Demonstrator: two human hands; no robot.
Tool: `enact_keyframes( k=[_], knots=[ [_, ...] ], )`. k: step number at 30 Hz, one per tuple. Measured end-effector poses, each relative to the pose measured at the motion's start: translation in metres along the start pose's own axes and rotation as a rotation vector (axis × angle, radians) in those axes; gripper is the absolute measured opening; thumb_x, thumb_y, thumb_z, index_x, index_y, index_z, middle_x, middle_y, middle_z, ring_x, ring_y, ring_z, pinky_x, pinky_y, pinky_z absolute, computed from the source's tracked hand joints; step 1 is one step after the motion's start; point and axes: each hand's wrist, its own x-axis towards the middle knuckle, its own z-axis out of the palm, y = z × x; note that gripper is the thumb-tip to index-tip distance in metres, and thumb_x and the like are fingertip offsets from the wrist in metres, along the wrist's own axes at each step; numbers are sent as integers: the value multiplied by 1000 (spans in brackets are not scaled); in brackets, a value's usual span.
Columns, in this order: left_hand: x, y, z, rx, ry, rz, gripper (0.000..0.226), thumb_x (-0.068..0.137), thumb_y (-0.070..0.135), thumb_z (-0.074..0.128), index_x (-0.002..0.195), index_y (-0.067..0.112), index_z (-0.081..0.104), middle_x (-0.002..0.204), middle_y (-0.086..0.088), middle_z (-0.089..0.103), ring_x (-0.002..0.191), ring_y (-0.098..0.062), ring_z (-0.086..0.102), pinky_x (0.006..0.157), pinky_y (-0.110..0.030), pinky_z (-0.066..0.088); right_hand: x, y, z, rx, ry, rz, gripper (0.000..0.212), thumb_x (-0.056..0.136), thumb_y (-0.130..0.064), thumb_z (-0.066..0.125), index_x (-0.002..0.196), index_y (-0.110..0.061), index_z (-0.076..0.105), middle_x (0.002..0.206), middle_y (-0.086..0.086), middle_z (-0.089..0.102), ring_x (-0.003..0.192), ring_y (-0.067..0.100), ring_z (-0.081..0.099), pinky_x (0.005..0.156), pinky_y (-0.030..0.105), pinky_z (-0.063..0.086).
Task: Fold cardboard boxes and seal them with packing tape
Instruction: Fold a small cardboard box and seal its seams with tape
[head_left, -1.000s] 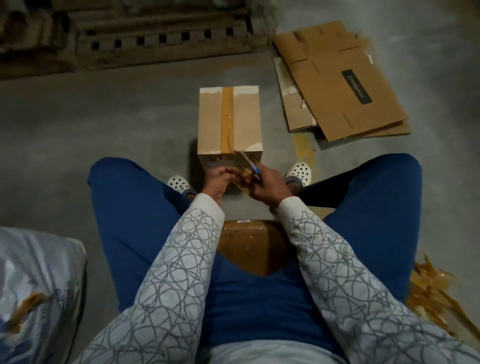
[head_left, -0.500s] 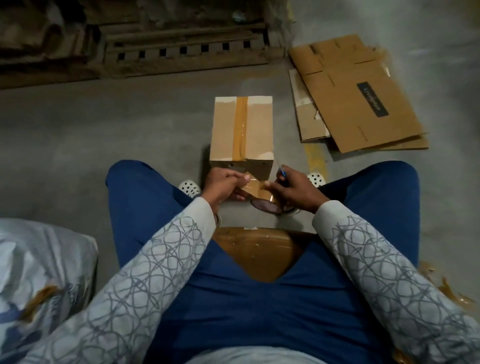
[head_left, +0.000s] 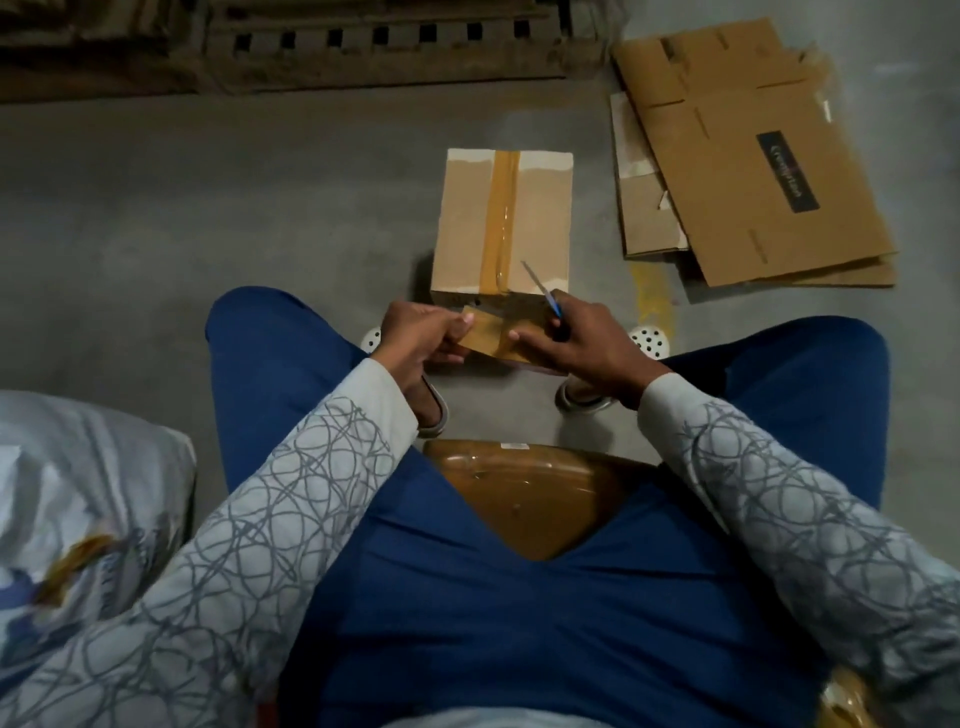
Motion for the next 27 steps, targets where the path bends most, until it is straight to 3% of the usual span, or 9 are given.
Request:
enact_keyframes(
  k=[5, 8, 11, 16, 20, 24, 27],
  knots=[
    [28, 12, -17, -21, 117, 3, 14, 86, 8, 79, 94, 2, 69, 93, -16, 75, 76, -26, 75, 66, -34, 64, 25, 24, -19, -193, -73, 29, 38, 90, -54, 69, 96, -19, 56, 77, -5, 57, 70, 18, 56, 63, 31, 40],
    [51, 13, -25, -27, 158, 3, 12, 86, 8, 80, 90, 6, 69, 85, -13, 73, 71, -25, 73, 70, -37, 64, 34, 55, -38, -199, -9, 128, 41, 87, -54, 71, 93, -18, 53, 78, -2, 58, 71, 19, 56, 62, 30, 40],
    [75, 6, -23, 15, 191, 4, 15, 84, 12, 82, 93, 9, 70, 80, -10, 74, 64, -23, 71, 65, -35, 62, 52, 67, -38, -243, 47, 142, 43, 87, -56, 71, 94, -19, 51, 77, -5, 56, 68, 13, 52, 58, 25, 37],
    [114, -10, -17, 12, 323, -35, 16, 79, 15, 87, 88, 12, 74, 79, -8, 76, 61, -20, 69, 66, -33, 62, 83, 88, -13, -448, 66, 133, 54, 90, -60, 65, 105, -9, 53, 85, 14, 66, 72, 34, 62, 63, 43, 52],
    [142, -13, -9, 0, 414, -47, 24, 75, 15, 90, 93, 5, 78, 80, -8, 76, 57, -17, 67, 63, -31, 61, 110, 96, -3, -552, 76, 104, 51, 97, -51, 59, 109, -2, 53, 88, 20, 69, 71, 38, 63, 69, 37, 37],
    [163, -10, 0, 30, 493, -24, 21, 77, 18, 89, 93, 8, 80, 74, -1, 75, 54, -12, 63, 58, -26, 59, 132, 95, 2, -665, 113, 198, 48, 98, -51, 56, 115, -6, 51, 96, 16, 70, 72, 32, 59, 78, 39, 39],
    [174, -17, 7, 100, 521, 21, 19, 75, 22, 90, 90, 15, 81, 75, 1, 76, 64, -13, 69, 67, -30, 62, 137, 97, 4, -726, 132, 262, 49, 97, -51, 60, 115, -6, 52, 98, 16, 69, 71, 29, 54, 75, 37, 32]
  ],
)
